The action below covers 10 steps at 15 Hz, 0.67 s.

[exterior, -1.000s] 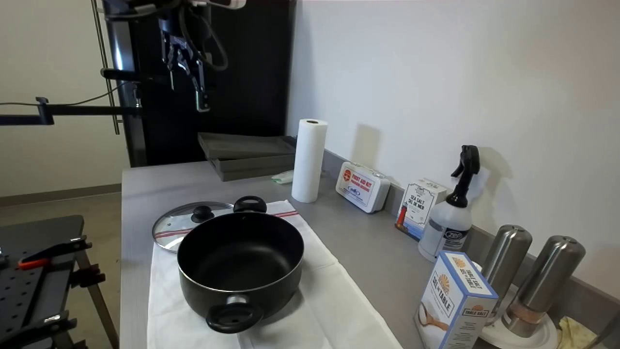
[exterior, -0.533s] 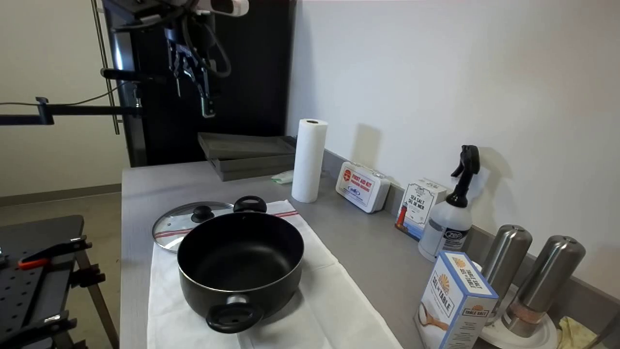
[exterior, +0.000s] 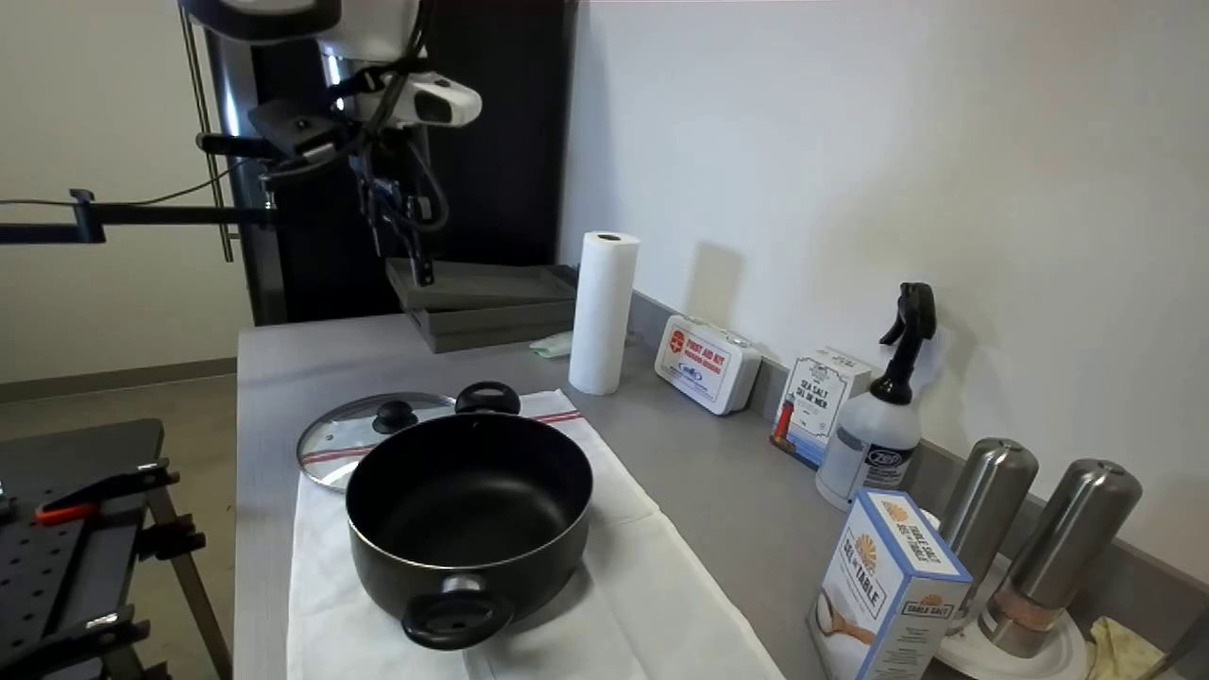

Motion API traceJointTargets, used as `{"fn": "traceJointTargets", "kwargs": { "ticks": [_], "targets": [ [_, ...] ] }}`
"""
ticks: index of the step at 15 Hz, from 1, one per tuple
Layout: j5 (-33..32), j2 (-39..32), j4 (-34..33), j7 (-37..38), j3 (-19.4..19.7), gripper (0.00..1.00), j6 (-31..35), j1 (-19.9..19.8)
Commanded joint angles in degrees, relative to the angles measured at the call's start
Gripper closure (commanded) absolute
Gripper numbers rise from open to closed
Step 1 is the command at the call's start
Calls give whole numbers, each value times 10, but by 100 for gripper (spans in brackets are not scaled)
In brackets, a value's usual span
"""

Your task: Put the lid on the pot

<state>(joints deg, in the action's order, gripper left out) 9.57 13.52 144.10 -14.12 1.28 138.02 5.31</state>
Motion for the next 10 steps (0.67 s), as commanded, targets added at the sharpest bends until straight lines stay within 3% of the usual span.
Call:
{"fn": "traceJointTargets", "kwargs": {
  "ticks": [1,10],
  "targets": [
    [-43,-38,21,80,-41,0,78,-3],
    [-178,-125,35,263,-83,0,161,-3]
  ]
}}
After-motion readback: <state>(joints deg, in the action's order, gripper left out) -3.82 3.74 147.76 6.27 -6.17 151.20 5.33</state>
